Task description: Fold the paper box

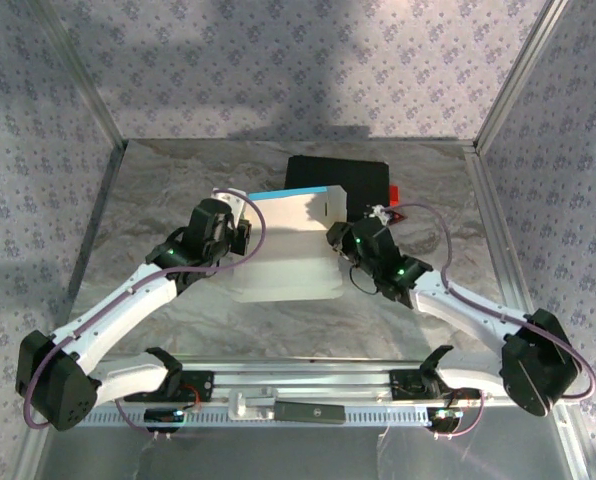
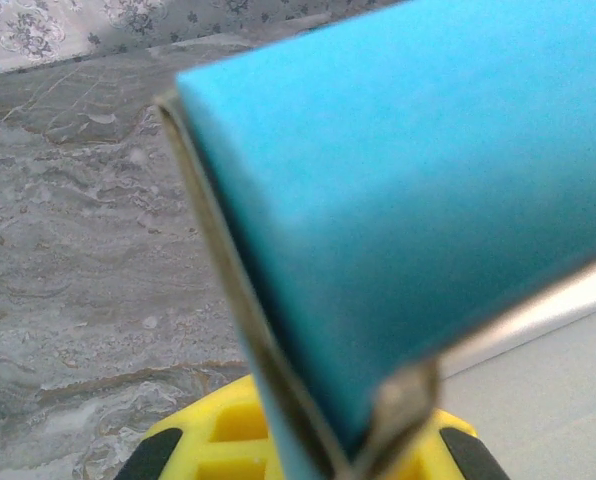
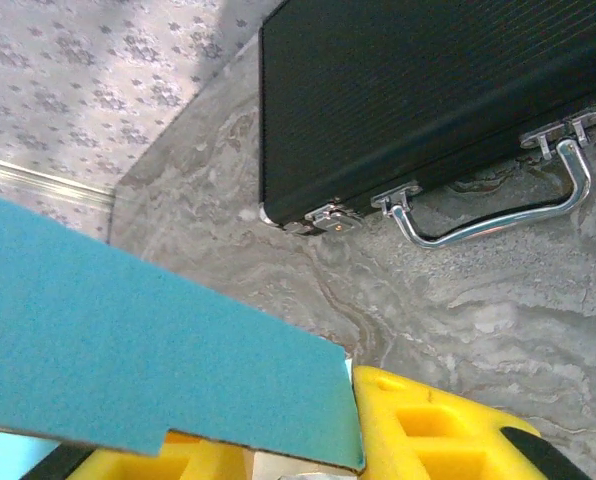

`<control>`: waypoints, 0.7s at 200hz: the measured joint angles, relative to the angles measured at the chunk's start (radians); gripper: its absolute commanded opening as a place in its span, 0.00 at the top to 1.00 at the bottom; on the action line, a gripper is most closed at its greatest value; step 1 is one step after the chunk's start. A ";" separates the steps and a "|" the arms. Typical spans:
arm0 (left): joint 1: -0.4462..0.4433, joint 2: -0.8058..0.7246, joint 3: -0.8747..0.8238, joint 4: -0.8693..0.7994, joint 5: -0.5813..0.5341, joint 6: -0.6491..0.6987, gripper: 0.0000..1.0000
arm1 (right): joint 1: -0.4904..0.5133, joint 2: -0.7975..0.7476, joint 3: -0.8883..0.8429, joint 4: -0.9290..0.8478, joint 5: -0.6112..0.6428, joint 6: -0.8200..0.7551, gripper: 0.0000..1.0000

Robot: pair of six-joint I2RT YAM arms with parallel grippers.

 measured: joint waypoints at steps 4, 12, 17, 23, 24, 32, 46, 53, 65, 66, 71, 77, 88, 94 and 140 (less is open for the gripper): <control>-0.002 0.000 0.000 0.000 0.000 0.000 1.00 | -0.002 -0.006 -0.008 0.010 -0.001 0.011 0.69; -0.004 0.000 0.000 0.003 0.000 0.000 1.00 | -0.006 -0.015 -0.021 0.028 -0.004 0.032 0.69; -0.006 0.000 0.000 0.004 0.000 0.000 1.00 | -0.010 -0.018 -0.028 0.038 -0.005 0.044 0.70; -0.009 0.000 0.000 0.006 0.000 0.000 1.00 | -0.015 -0.019 -0.033 0.047 -0.011 0.056 0.70; -0.010 0.000 0.000 0.006 0.000 0.000 1.00 | -0.016 -0.019 -0.034 0.050 -0.011 0.059 0.70; -0.012 0.000 0.000 0.006 0.000 0.000 1.00 | -0.023 -0.019 -0.036 0.058 -0.016 0.079 0.70; -0.016 0.001 0.000 0.008 -0.005 0.000 1.00 | -0.035 -0.019 -0.037 0.080 -0.026 0.115 0.70; -0.017 0.002 0.000 0.011 -0.009 0.000 1.00 | -0.041 -0.019 -0.039 0.093 -0.031 0.135 0.70; -0.020 0.006 0.002 0.016 -0.017 0.000 1.00 | -0.049 -0.019 -0.044 0.111 -0.038 0.165 0.70; -0.021 0.006 0.002 0.016 -0.018 0.000 1.00 | -0.049 -0.019 -0.044 0.113 -0.038 0.167 0.70; -0.023 0.007 0.002 0.018 -0.023 0.000 1.00 | -0.051 -0.019 -0.047 0.119 -0.039 0.177 0.70; -0.026 0.008 0.002 0.019 -0.028 0.000 1.00 | -0.051 -0.019 -0.048 0.125 -0.039 0.191 0.70; -0.032 0.010 0.002 0.023 -0.041 0.000 1.00 | -0.055 -0.019 -0.052 0.137 -0.040 0.216 0.70; -0.036 0.010 0.002 0.026 -0.050 0.000 1.00 | -0.059 -0.018 -0.054 0.146 -0.043 0.233 0.70; -0.059 0.013 0.002 0.038 -0.106 -0.007 1.00 | -0.073 0.018 -0.059 0.213 -0.046 0.361 0.70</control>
